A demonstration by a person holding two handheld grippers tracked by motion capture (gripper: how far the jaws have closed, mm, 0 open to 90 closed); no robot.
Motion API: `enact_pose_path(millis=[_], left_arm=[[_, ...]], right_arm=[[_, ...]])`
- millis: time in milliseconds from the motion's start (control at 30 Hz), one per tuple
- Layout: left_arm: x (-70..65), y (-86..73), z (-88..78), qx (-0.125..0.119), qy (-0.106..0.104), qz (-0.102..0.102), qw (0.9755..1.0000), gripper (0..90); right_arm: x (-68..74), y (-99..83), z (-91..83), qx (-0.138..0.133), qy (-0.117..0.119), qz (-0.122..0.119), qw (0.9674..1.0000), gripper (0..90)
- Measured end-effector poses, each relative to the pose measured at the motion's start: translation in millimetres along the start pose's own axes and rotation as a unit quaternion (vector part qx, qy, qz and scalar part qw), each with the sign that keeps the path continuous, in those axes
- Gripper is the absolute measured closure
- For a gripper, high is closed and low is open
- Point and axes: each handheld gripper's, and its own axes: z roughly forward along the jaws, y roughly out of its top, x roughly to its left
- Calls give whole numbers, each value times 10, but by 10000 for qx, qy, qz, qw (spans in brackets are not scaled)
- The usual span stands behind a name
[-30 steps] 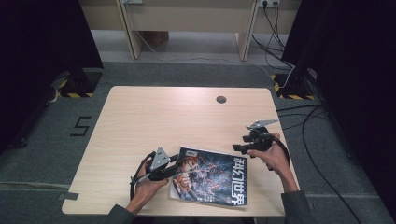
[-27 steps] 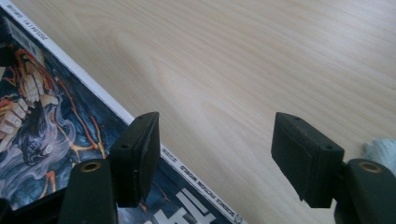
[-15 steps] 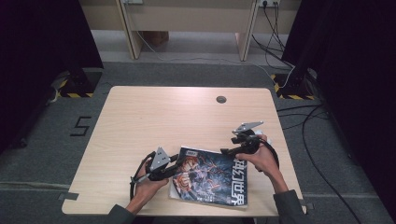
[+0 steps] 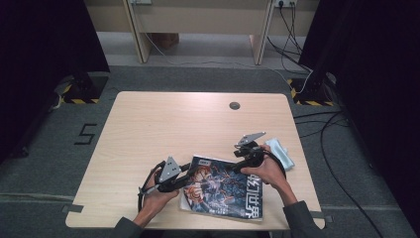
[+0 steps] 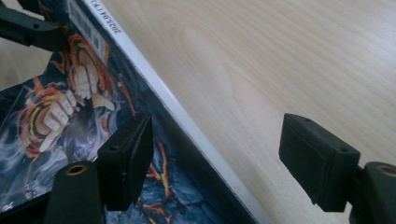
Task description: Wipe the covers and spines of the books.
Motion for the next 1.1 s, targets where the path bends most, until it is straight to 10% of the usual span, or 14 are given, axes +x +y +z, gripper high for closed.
enact_pose_path(millis=[500, 1100], left_arm=[[-5, 16, 2, -43, -43, 135, 9999, 729], [100, -76, 243, 201, 164, -343, 9991, 608]], right_arm=[[75, 5, 89, 264, 291, -575, 9976, 509], [156, 24, 63, 607, 299, -991, 9928, 736]])
